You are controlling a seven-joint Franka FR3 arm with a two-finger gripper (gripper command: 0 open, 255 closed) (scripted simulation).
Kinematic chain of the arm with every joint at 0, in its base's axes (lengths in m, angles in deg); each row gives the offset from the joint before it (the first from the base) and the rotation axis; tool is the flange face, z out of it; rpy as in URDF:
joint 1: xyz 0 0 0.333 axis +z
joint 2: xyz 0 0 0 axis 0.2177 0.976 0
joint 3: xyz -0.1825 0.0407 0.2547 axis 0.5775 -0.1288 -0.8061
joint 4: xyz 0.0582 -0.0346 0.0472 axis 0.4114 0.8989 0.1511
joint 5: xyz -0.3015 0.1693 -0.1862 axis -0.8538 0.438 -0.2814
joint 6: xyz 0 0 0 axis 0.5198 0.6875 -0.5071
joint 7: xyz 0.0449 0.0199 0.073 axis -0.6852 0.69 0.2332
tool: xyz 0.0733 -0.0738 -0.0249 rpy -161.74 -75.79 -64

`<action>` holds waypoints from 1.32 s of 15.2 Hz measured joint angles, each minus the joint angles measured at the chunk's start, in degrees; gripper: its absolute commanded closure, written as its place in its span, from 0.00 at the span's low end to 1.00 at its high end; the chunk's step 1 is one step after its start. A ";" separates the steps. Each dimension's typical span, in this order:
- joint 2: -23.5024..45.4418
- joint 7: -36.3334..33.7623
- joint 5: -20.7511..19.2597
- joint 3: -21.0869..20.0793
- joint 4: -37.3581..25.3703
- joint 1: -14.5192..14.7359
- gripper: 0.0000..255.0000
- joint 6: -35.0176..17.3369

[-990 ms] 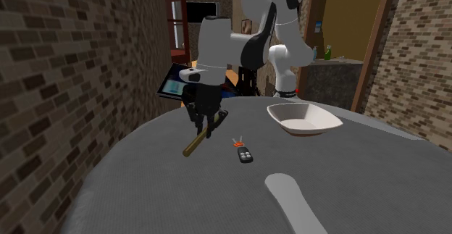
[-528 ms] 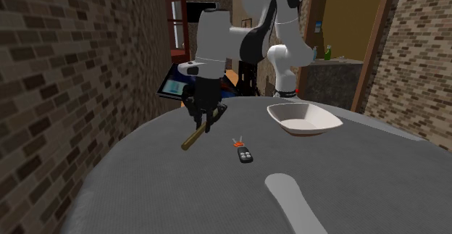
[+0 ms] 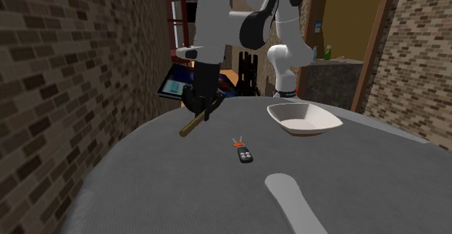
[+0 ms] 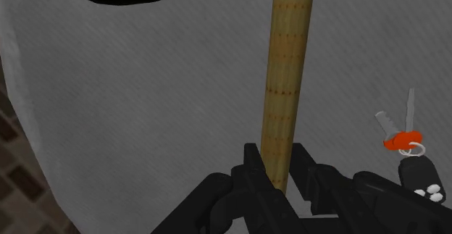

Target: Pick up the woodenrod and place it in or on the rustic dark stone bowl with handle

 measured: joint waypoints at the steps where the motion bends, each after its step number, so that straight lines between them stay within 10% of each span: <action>1: -0.48 0.14 0.13 -0.04 0.02 -0.07 1.00 0.45; 20: -5.10 1.74 1.84 -0.70 -8.38 -0.12 1.00 13.35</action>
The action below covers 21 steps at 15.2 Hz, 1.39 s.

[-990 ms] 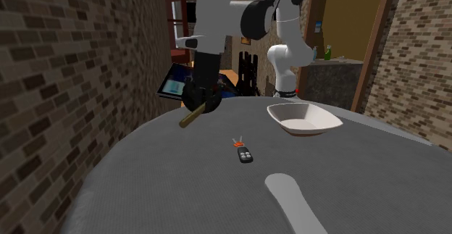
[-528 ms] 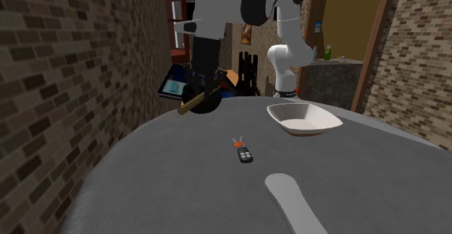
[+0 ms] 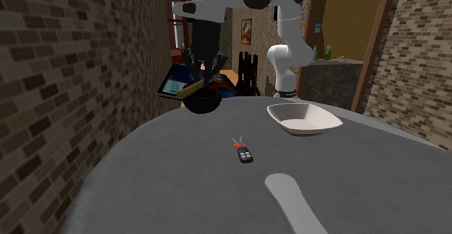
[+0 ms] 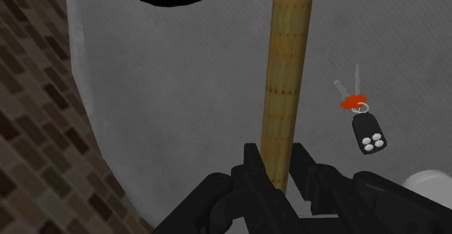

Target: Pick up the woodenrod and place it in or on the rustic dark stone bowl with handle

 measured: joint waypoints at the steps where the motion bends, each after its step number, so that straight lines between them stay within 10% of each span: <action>1: -0.90 0.69 0.29 0.16 1.07 -0.49 1.00 -0.24; 21: -20.75 20.09 5.79 8.07 28.22 -10.40 1.00 -8.60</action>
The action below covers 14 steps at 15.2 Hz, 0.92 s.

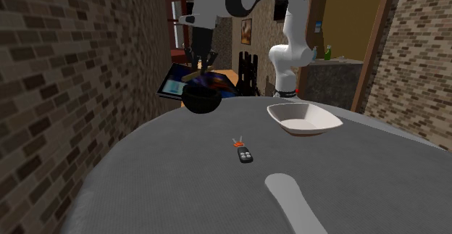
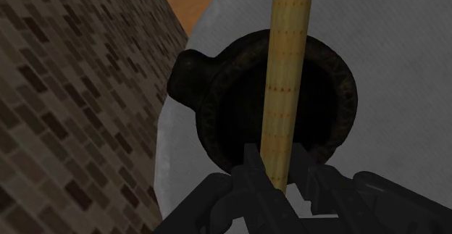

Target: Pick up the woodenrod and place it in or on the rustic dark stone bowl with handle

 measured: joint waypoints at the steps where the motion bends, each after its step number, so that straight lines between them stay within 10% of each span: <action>1: 0.18 0.05 -0.01 0.03 0.51 -0.03 1.00 -0.69; 14: 3.05 -0.25 -0.28 0.03 4.96 -0.06 1.00 -8.02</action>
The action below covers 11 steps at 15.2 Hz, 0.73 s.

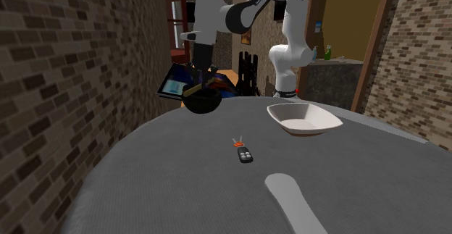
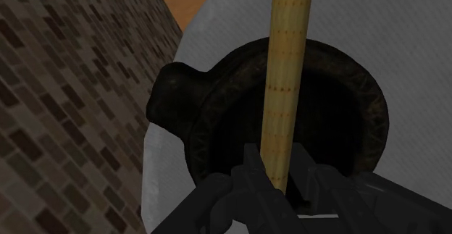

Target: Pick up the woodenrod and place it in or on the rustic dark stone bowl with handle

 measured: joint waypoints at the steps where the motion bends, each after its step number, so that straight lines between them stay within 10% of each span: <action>1: 0.00 0.00 0.00 0.00 0.01 0.00 1.00 -0.01; 2: 0.01 0.00 0.00 0.00 0.01 0.00 1.00 -0.02; 3: 0.01 0.00 0.00 0.00 0.01 0.00 0.00 -0.02; 11: -1.35 0.09 0.10 0.00 -0.74 0.01 0.00 2.02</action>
